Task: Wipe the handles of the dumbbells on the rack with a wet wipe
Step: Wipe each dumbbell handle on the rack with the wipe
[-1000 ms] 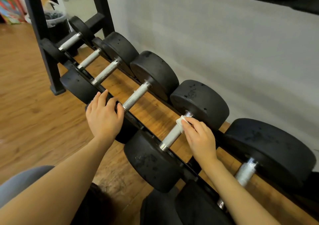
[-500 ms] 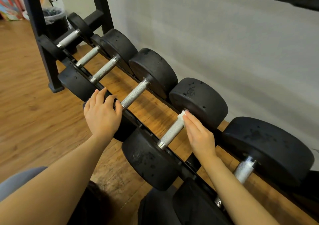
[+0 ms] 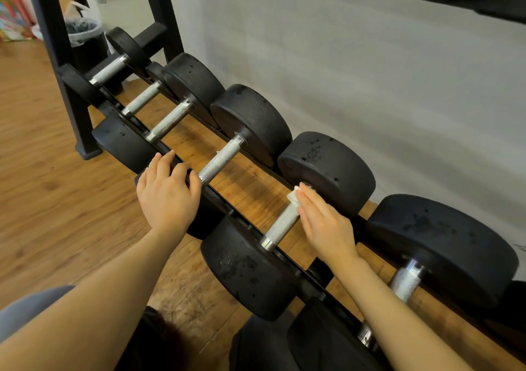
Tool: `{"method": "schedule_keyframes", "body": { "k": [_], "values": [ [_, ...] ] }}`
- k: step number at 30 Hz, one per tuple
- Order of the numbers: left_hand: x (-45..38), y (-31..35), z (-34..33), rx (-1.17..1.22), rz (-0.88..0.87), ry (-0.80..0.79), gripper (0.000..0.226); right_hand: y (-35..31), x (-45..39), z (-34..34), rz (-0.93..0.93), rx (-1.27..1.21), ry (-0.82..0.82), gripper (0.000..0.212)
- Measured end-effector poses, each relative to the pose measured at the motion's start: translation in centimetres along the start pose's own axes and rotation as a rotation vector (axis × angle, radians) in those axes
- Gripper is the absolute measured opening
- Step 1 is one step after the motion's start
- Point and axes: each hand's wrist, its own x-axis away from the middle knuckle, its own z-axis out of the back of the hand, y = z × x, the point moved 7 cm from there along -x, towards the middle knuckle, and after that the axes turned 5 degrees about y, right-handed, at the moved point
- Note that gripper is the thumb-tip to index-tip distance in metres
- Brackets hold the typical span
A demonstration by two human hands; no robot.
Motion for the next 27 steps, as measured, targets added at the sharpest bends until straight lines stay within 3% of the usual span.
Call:
{"method": "schedule_keyframes", "body": {
  "k": [6,13,17,21,27],
  "values": [
    [0.0,0.0,0.1,0.002,0.002,-0.007,0.030,-0.1,-0.9,-0.4,0.132,-0.009,-0.106,0.036],
    [0.0,0.0,0.2,-0.002,-0.016,-0.017,0.030,-0.9,-0.6,-0.3,0.075,0.044,-0.165,0.043],
    [0.0,0.0,0.0,-0.005,-0.021,-0.007,0.028,-0.1,-1.2,-0.1,-0.057,0.050,-0.144,0.044],
    [0.0,0.0,0.0,0.001,-0.021,0.003,0.027,-0.3,-1.1,-0.5,0.019,0.064,-0.172,0.044],
    [0.1,0.0,0.1,0.014,-0.024,0.004,0.028,-0.7,-1.0,-0.7,-0.033,0.019,-0.161,0.036]
  ]
}}
